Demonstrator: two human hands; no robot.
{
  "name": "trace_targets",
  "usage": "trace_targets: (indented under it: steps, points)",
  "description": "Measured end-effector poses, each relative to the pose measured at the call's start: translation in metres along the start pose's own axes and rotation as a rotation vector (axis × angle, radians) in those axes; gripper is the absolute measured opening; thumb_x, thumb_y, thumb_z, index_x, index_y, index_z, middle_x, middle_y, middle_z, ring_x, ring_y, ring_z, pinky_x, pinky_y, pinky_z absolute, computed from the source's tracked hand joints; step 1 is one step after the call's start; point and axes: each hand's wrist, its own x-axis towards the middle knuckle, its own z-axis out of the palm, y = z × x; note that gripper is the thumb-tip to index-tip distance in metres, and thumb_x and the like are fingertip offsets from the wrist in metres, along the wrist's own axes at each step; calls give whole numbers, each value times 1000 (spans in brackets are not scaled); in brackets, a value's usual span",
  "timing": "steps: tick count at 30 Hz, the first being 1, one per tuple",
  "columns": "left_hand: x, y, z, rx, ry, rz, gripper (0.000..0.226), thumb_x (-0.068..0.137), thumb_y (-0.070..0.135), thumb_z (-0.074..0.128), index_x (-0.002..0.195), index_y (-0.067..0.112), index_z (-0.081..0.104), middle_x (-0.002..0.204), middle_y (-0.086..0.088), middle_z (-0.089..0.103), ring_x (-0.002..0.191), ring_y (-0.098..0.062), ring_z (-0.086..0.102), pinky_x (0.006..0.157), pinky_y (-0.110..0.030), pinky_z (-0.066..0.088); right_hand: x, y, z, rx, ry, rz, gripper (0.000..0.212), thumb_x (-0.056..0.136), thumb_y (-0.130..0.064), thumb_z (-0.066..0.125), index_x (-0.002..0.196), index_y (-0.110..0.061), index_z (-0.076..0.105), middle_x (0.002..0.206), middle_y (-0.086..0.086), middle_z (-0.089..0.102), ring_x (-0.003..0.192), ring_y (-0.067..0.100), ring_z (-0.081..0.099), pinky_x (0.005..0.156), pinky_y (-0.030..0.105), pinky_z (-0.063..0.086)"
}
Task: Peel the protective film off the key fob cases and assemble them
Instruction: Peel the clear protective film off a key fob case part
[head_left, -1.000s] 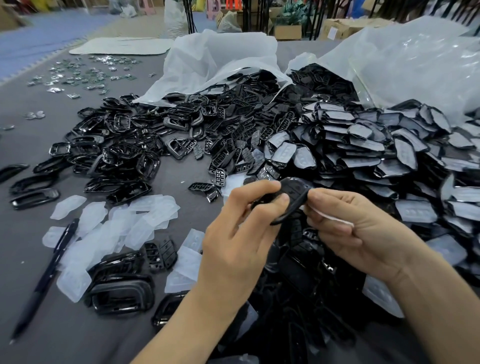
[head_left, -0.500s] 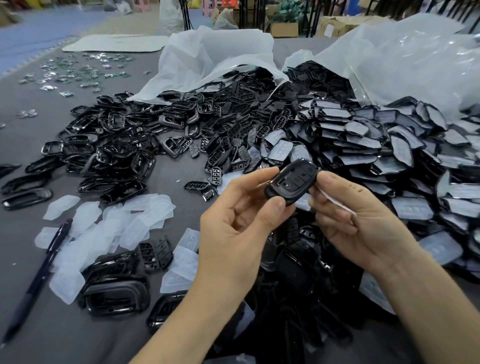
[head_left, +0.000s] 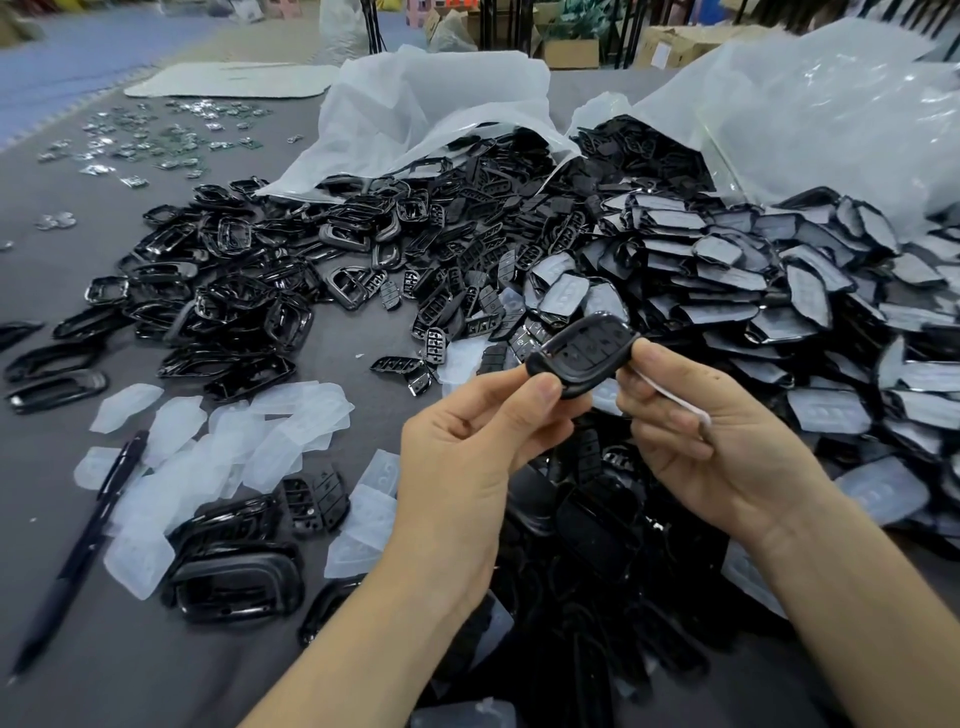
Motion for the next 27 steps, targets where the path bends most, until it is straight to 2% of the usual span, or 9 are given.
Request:
trace_targets:
  steps: [6, 10, 13, 15, 18, 21, 22, 24, 27]
  points:
    - [1, 1, -2, -33, 14, -2, 23, 56, 27, 75, 73, 11, 77, 78, -8, 74, 68, -15, 71, 62, -20, 55, -1, 0, -2, -51, -49, 27, 23, 81, -16, 56, 60, -13, 66, 60, -4, 47, 32, 2, 36, 30, 6, 27]
    - [3, 4, -4, -42, 37, 3, 15, 60, 25, 71, 67, 13, 76, 70, -6, 72, 61, -12, 68, 58, -18, 53, -3, -3, -5, -179, -99, 72, 16, 77, -14, 71, 62, -13, 65, 59, -1, 42, 30, 1, 32, 29, 7, 26]
    - [5, 5, -5, -5, 80, 14, 11, 64, 24, 66, 62, 17, 74, 64, -3, 69, 56, -9, 64, 55, -18, 52, -7, -7, -8, -261, -142, 131, 11, 76, -15, 74, 66, -14, 69, 57, -2, 47, 30, -1, 33, 28, 7, 26]
    - [5, 6, -6, 5, 95, 18, 12, 66, 23, 64, 59, 19, 73, 63, -1, 68, 54, -8, 62, 54, -18, 52, -7, -10, -9, -274, -162, 156, 12, 78, -16, 69, 66, -14, 69, 59, -3, 50, 36, 0, 39, 31, 8, 30]
    - [6, 6, -7, 46, 88, -5, 12, 68, 21, 64, 61, 17, 72, 63, -2, 68, 53, -8, 61, 54, -20, 53, -6, -10, -10, -268, -90, 217, 19, 76, -7, 56, 70, -14, 72, 67, 1, 59, 49, 7, 53, 35, 13, 39]
    - [5, 3, -7, 136, 41, -38, 8, 80, 9, 63, 74, 7, 68, 62, -3, 67, 53, -9, 61, 54, -22, 54, -7, -6, -7, -236, -61, 260, 14, 75, -23, 60, 80, -12, 67, 64, 1, 55, 46, 10, 51, 35, 14, 34]
    - [5, 1, -7, 160, 34, -40, 10, 85, 5, 61, 76, 5, 66, 61, -2, 66, 53, -8, 61, 54, -22, 54, -7, -5, -6, -226, -74, 271, 24, 75, -34, 64, 85, -11, 65, 62, 0, 53, 44, 9, 47, 36, 14, 29]
    - [3, -2, -6, 203, 24, -25, 13, 88, 0, 58, 77, 3, 65, 57, 0, 65, 52, -7, 60, 54, -21, 55, -7, -2, -5, -376, -93, 213, 34, 76, -42, 71, 87, -11, 65, 60, -2, 49, 43, 7, 40, 38, 15, 27]
    - [3, -4, -6, 250, 11, -2, 17, 88, -2, 59, 74, 5, 66, 56, 0, 65, 52, -8, 61, 54, -21, 55, -7, 3, -1, -601, -60, 40, 15, 63, -28, 77, 73, -19, 70, 61, -3, 51, 45, 5, 37, 39, 12, 27]
